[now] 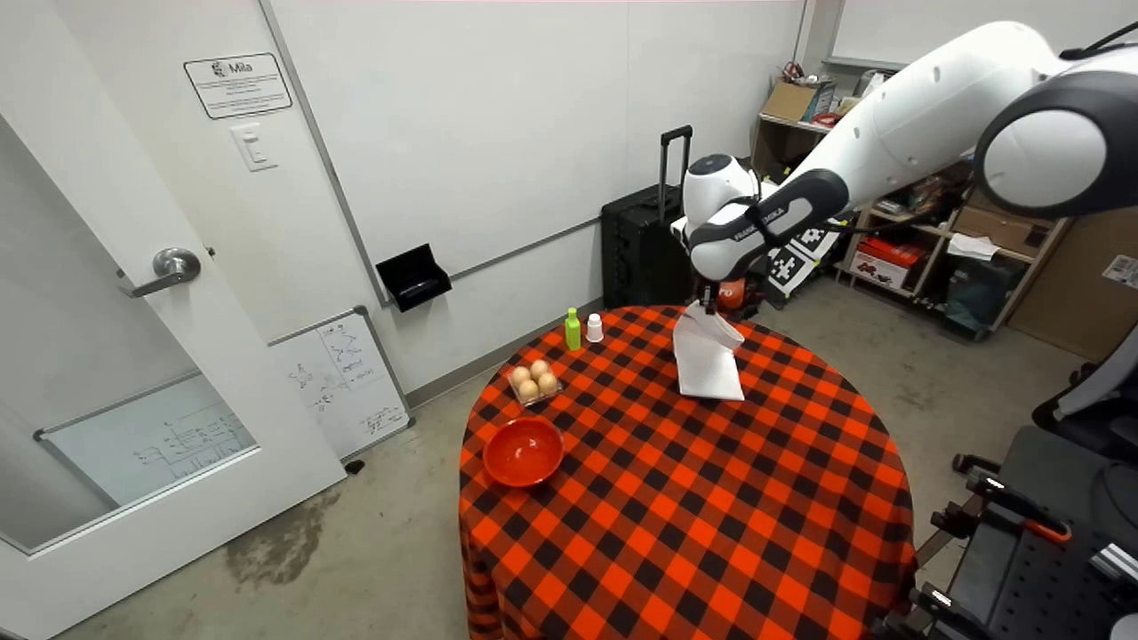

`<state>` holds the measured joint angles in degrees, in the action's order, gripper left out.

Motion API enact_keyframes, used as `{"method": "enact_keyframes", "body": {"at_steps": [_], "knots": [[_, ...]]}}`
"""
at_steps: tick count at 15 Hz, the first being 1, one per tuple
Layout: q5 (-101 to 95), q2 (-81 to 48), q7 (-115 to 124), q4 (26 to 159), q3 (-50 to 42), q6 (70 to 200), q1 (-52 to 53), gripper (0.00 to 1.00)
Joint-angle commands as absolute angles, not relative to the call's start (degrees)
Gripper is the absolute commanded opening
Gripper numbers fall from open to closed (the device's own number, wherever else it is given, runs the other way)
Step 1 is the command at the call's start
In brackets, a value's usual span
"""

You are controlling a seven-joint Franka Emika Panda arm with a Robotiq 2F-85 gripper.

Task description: Straighten the towel

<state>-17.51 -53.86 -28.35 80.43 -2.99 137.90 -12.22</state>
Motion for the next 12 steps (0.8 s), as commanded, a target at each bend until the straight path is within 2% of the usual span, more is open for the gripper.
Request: {"method": "enact_keyframes", "body": {"at_steps": [1,8,12], "knots": [[-17.28,-40.94,-32.05,92.75,-2.31,135.31,-13.03,0.01],[-15.08,-20.81,-39.11,104.37,-2.88,126.26,-15.46,0.01],[-11.60,-12.91,-41.91,106.16,-3.62,118.63,-15.49,0.01]]}}
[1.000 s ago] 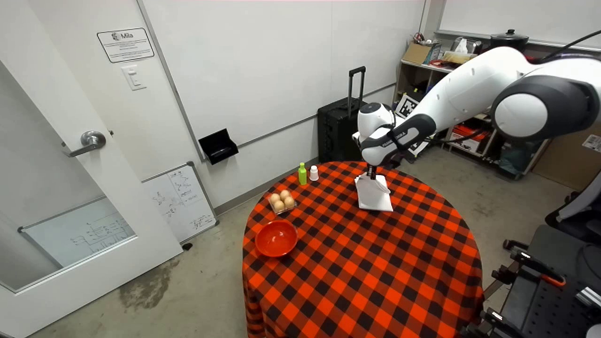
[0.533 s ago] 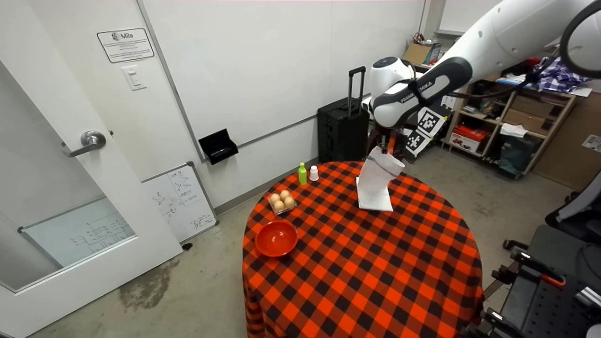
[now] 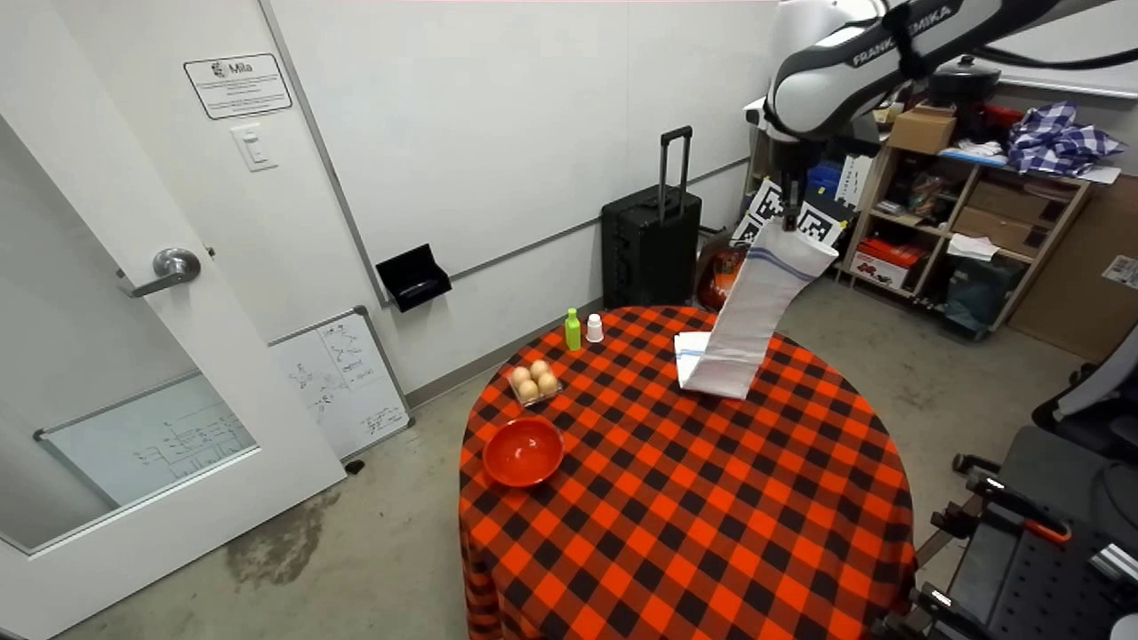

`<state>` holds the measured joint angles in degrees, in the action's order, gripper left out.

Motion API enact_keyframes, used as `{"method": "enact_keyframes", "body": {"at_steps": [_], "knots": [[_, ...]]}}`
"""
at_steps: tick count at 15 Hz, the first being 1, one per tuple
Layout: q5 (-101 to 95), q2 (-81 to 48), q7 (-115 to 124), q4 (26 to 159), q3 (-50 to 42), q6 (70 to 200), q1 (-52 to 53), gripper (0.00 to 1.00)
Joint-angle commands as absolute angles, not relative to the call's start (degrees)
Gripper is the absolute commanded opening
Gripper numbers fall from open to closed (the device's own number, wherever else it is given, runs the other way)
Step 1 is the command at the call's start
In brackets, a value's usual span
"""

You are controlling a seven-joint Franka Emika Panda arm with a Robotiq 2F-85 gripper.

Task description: Straighten the towel

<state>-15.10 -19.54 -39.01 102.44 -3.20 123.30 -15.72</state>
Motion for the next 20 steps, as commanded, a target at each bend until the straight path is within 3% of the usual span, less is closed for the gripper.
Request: {"method": "enact_keyframes", "body": {"at_steps": [1,9,20], "knots": [[-10.56,-11.68,-41.77,106.18,-3.90,116.38,-15.17,0.01],[-3.60,-10.90,-38.79,106.46,-2.87,100.77,-10.66,0.01],[0.35,-20.71,-34.58,103.68,2.40,95.65,-4.32,0.01]]}}
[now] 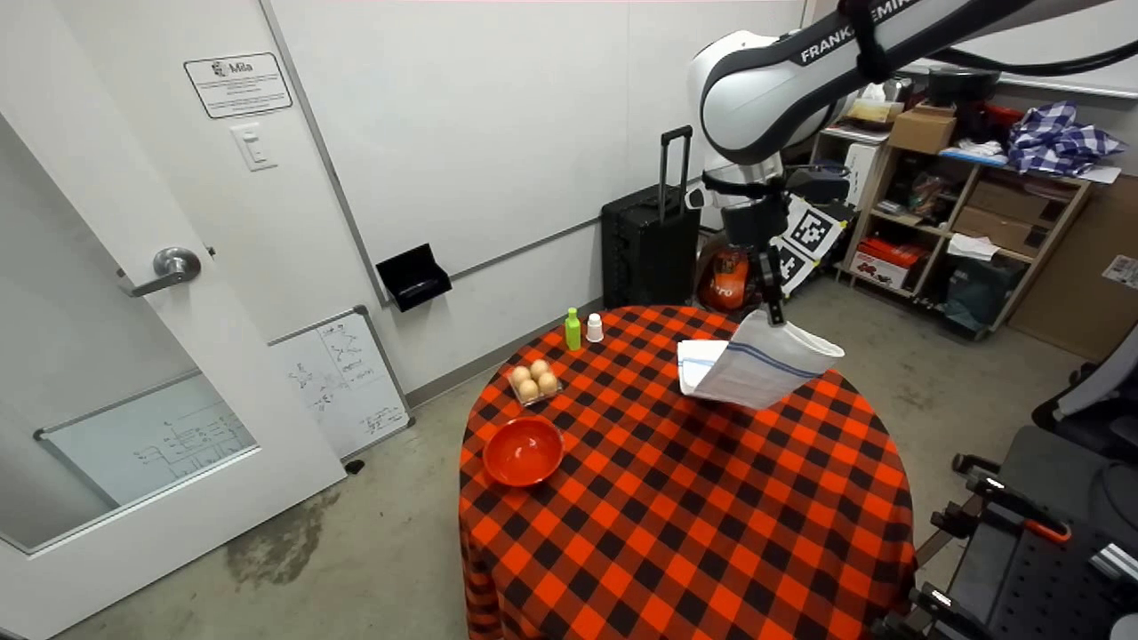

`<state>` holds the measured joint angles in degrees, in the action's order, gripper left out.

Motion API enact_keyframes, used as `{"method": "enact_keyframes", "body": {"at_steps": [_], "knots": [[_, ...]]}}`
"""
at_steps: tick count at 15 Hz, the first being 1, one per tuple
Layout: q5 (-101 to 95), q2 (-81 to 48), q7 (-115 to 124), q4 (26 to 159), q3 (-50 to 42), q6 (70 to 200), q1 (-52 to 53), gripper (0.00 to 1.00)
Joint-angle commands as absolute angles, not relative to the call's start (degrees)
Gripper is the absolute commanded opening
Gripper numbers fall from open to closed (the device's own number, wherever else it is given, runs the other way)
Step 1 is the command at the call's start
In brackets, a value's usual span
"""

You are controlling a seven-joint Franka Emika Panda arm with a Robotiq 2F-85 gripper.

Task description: Straighten the towel

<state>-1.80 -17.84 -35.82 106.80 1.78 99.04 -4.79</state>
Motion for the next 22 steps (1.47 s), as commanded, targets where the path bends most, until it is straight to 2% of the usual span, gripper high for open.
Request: {"method": "enact_keyframes", "body": {"at_steps": [1,11,22], "knots": [[1.06,-21.55,-34.29,103.32,2.73,95.18,-4.27,0.01],[9.51,-29.30,-29.28,104.04,7.52,96.67,-2.00,0.01],[9.53,-46.23,-27.16,98.51,10.66,101.49,1.08,0.01]]}}
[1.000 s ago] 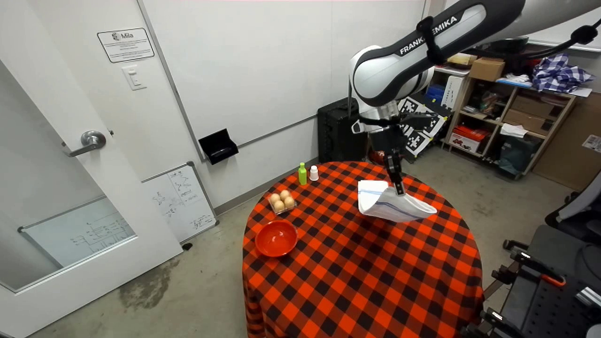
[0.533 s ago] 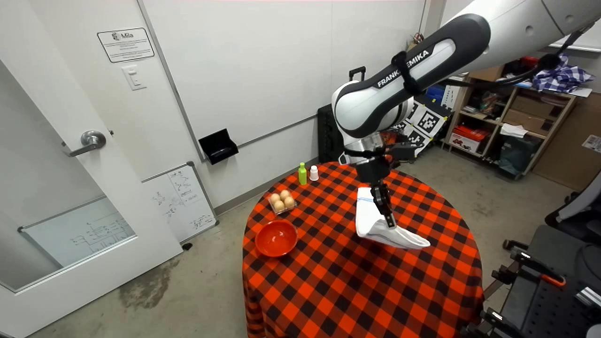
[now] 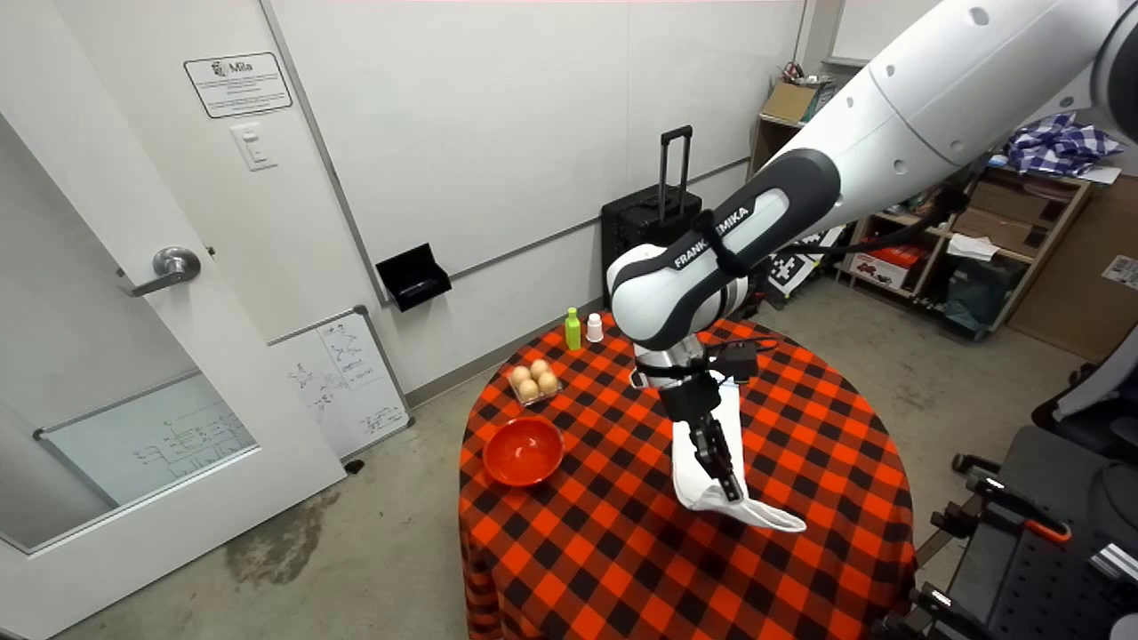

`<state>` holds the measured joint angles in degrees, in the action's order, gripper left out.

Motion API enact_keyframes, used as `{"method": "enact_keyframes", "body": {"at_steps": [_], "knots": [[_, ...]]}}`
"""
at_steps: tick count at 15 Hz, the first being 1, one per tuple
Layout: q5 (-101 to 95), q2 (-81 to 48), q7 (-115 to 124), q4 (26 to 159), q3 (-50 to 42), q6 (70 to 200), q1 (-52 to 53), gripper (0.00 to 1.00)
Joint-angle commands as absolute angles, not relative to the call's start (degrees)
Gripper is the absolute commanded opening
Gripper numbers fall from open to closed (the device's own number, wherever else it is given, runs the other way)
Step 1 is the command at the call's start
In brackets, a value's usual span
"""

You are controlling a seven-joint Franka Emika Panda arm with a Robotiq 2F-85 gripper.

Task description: Straighten the towel

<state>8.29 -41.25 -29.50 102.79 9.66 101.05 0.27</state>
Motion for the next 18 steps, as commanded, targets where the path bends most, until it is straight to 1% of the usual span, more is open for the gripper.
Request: {"method": "enact_keyframes", "body": {"at_steps": [1,8,18], "knots": [[9.69,-47.68,-26.58,97.66,11.11,102.02,1.30,0.01],[8.91,-55.58,-23.33,93.80,13.51,107.34,4.28,0.01],[5.50,-61.82,-20.27,94.11,12.38,126.66,6.07,0.01]]}}
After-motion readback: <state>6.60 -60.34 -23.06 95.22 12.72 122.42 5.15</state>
